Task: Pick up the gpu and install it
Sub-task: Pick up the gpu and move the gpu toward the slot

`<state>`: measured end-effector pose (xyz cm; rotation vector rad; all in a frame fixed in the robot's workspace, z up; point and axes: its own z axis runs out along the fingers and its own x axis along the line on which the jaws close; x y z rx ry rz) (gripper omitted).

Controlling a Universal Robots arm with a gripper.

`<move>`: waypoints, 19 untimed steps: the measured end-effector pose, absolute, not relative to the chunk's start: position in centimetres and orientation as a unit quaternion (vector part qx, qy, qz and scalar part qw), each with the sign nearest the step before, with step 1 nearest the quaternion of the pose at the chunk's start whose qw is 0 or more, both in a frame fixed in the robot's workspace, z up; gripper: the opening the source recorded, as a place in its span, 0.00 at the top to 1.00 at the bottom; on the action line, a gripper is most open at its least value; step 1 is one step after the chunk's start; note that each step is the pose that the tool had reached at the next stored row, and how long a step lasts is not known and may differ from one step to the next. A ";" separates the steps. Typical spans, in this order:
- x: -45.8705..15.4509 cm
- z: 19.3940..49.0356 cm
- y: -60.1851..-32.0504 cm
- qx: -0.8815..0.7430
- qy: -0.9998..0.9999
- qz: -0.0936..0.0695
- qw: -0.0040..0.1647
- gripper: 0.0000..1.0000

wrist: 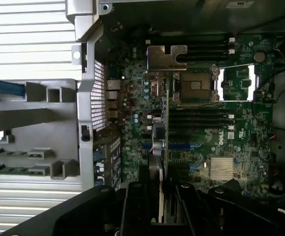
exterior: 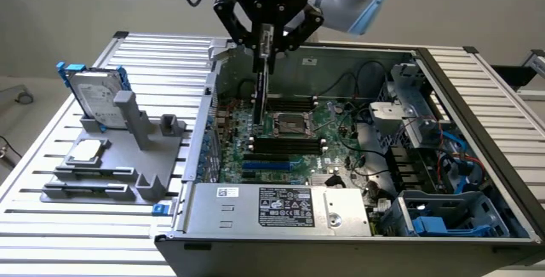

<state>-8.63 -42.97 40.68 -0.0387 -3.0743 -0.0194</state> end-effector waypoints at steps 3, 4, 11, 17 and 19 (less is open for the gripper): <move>-7.3 40.1 -42.9 -0.013 -0.999 -0.006 0.033 0.74; -6.8 40.0 -42.9 -0.013 -0.999 -0.006 0.033 0.74; -3.6 38.7 -42.9 -0.013 -0.999 -0.005 0.033 0.74; -1.9 37.6 -42.9 -0.013 -0.999 -0.005 0.033 0.74; -1.8 37.2 -42.9 -0.013 -0.999 -0.005 0.033 0.74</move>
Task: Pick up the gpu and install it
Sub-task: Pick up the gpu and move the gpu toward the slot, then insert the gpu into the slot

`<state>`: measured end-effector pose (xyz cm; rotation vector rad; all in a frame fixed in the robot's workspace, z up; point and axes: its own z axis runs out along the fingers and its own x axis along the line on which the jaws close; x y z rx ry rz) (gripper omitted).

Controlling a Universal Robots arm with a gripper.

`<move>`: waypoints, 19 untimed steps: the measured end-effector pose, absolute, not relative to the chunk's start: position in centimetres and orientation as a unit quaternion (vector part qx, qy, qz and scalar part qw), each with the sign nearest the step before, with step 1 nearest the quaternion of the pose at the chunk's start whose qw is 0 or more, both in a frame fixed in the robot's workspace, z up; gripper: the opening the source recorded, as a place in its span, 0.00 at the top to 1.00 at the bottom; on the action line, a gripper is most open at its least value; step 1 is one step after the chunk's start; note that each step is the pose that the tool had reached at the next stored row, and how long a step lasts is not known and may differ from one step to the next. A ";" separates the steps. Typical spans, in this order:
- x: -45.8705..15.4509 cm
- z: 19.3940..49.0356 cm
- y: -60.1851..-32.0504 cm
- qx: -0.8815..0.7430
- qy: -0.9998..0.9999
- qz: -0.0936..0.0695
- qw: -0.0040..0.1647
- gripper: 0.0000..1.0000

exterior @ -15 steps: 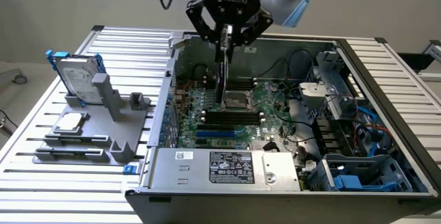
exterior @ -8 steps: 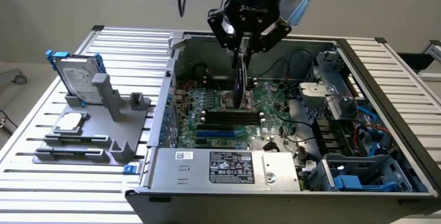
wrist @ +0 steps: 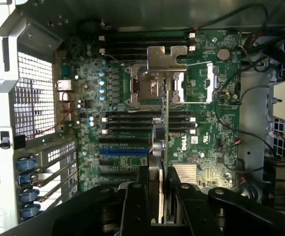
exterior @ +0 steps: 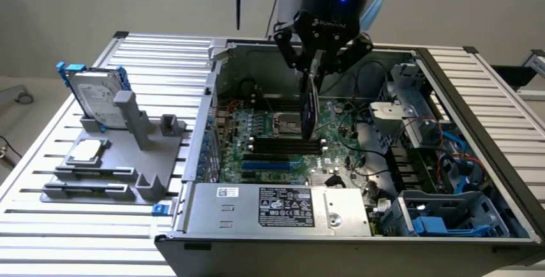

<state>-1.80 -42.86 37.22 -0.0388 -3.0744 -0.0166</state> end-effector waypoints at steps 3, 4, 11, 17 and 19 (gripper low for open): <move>-1.8 36.8 -42.9 -0.013 -0.999 -0.005 0.034 0.74; -1.8 36.8 -42.9 -0.013 -0.999 -0.005 0.034 0.74; -1.8 36.8 -42.9 -0.013 -0.999 -0.005 0.034 0.74; -1.8 36.8 -42.9 -0.013 -0.999 -0.005 0.034 0.74; -1.8 36.8 -42.9 -0.013 -0.999 -0.005 0.034 0.74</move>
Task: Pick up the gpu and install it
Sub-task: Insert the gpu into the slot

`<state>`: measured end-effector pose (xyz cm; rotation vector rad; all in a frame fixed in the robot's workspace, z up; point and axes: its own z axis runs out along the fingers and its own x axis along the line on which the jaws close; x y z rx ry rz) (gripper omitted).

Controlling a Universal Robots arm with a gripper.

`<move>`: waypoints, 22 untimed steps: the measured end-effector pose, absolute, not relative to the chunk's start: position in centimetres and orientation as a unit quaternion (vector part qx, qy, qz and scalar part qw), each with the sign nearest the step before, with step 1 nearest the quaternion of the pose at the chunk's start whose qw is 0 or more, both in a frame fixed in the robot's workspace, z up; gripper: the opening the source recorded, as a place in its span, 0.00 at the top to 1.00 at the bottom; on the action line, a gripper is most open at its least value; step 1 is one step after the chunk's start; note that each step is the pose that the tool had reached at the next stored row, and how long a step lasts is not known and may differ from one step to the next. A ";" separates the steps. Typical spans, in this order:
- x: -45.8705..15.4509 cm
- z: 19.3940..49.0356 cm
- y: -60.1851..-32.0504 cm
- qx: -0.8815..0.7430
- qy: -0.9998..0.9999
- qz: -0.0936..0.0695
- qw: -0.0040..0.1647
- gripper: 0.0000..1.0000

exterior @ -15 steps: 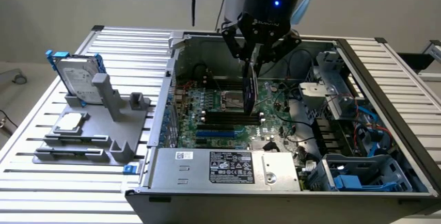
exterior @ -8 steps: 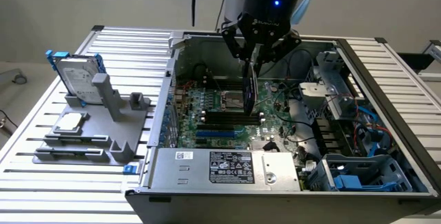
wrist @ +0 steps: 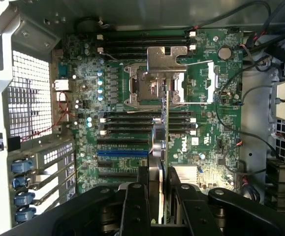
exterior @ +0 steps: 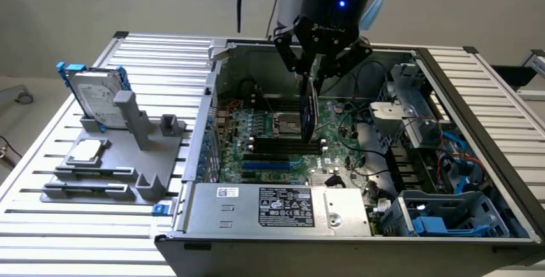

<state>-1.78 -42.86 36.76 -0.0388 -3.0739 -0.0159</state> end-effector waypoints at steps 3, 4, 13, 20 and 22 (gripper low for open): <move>-1.9 36.5 -42.9 -0.003 -0.999 -0.006 0.033 0.74; -1.9 36.5 -42.9 0.006 -0.999 -0.006 0.033 0.74; -1.9 35.9 -42.9 0.088 -0.996 -0.004 0.033 0.74; -1.9 35.4 -42.9 0.151 -0.988 -0.002 0.033 0.74; -1.9 35.3 -42.9 0.169 -0.985 -0.001 0.033 0.74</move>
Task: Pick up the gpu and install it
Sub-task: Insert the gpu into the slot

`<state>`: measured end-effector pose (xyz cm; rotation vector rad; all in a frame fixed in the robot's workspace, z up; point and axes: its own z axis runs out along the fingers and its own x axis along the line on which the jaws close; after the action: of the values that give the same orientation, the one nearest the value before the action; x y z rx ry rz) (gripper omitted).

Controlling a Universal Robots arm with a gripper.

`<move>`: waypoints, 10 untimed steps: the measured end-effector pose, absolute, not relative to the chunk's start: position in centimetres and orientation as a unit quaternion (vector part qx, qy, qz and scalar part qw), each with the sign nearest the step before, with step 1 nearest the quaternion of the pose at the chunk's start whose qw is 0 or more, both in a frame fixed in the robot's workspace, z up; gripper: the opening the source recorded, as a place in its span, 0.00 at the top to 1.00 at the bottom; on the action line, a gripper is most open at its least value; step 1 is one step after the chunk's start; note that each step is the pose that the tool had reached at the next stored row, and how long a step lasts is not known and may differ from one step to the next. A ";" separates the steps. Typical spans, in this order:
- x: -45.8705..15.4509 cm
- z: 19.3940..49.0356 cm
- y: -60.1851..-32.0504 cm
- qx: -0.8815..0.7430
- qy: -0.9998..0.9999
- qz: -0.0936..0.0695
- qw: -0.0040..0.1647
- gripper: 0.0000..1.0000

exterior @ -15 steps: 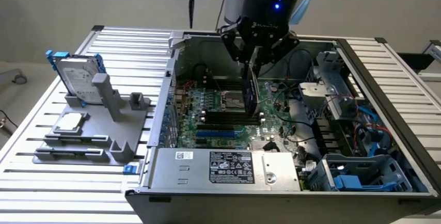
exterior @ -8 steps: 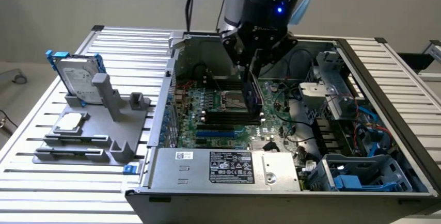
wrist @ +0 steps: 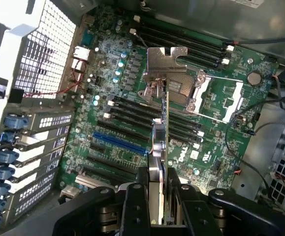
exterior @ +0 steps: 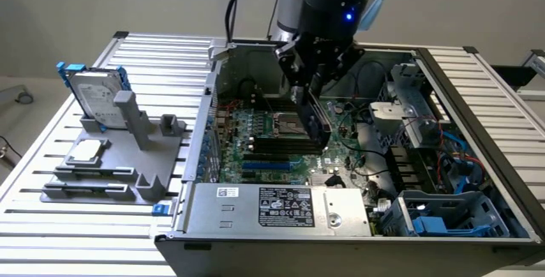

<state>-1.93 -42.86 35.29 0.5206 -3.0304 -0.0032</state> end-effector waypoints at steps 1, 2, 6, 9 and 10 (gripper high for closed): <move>-1.9 35.2 -42.9 0.178 -0.983 -0.001 0.033 0.74; -1.9 35.2 -42.9 0.187 -0.982 0.000 0.033 0.74; -1.9 35.0 -42.9 0.223 -0.974 0.001 0.033 0.74; -1.9 34.9 -42.9 0.249 -0.968 0.002 0.033 0.74; -1.9 34.8 -42.9 0.258 -0.966 0.002 0.033 0.74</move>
<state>-1.93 -42.86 34.83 0.7940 -2.9706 0.0061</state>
